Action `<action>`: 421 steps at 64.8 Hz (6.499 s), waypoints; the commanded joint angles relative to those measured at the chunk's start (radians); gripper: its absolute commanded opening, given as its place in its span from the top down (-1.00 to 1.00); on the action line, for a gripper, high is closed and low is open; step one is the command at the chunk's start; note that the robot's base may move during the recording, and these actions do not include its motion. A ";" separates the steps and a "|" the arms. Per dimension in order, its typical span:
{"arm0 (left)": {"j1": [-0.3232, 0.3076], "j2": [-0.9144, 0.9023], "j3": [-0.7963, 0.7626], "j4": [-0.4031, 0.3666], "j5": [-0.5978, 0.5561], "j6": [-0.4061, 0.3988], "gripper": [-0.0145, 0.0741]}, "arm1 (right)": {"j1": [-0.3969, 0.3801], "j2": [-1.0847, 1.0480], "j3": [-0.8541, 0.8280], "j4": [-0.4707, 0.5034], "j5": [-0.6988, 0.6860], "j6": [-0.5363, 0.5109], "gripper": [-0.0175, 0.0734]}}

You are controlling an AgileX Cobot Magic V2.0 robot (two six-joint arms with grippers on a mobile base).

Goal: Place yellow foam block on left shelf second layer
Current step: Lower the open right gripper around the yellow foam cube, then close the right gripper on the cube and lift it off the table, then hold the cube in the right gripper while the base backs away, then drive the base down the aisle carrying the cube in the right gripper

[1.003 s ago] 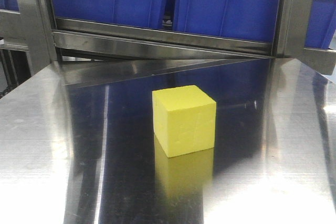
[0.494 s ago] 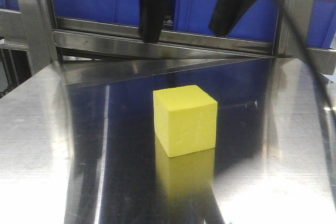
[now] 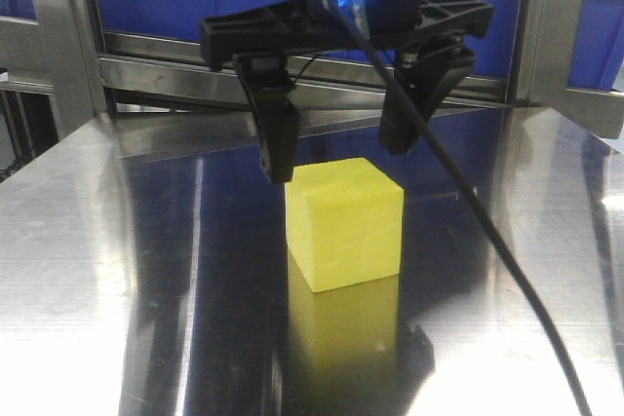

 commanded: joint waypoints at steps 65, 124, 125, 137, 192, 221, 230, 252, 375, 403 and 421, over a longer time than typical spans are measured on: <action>-0.004 -0.015 0.026 -0.003 -0.086 -0.004 0.36 | -0.021 -0.006 0.046 -0.025 -0.212 0.028 -0.16; -0.004 -0.015 0.026 -0.003 -0.086 -0.004 0.36 | -0.519 -1.006 0.804 -0.217 -0.516 -0.041 -0.16; -0.004 -0.015 0.026 -0.003 -0.086 -0.004 0.36 | -0.522 -1.026 0.811 -0.217 -0.506 -0.048 -0.16; -0.004 -0.015 0.026 -0.003 -0.086 -0.004 0.36 | -0.522 -1.273 0.864 -0.217 -0.441 -0.091 -0.16; -0.004 -0.015 0.026 -0.003 -0.086 -0.004 0.36 | -0.520 -1.698 0.879 -0.218 -0.422 -0.139 -0.16; -0.004 -0.015 0.026 -0.003 -0.086 -0.004 0.36 | -0.520 -1.698 0.881 -0.218 -0.417 -0.139 -0.16; -0.004 -0.015 0.026 -0.003 -0.086 -0.004 0.36 | -0.520 -1.698 0.881 -0.218 -0.417 -0.139 -0.16; -0.002 -0.015 0.026 -0.003 -0.086 -0.004 0.36 | -0.520 -1.698 0.881 -0.218 -0.417 -0.139 -0.16; -0.002 -0.013 0.026 -0.003 -0.088 -0.004 0.36 | -0.520 -1.698 0.881 -0.218 -0.410 -0.139 -0.16; -0.002 -0.013 0.026 -0.003 -0.088 -0.004 0.36 | -0.520 -1.698 0.881 -0.218 -0.410 -0.139 -0.16; -0.002 -0.013 0.026 -0.003 -0.088 -0.004 0.36 | -0.520 -1.698 0.881 -0.218 -0.410 -0.139 -0.16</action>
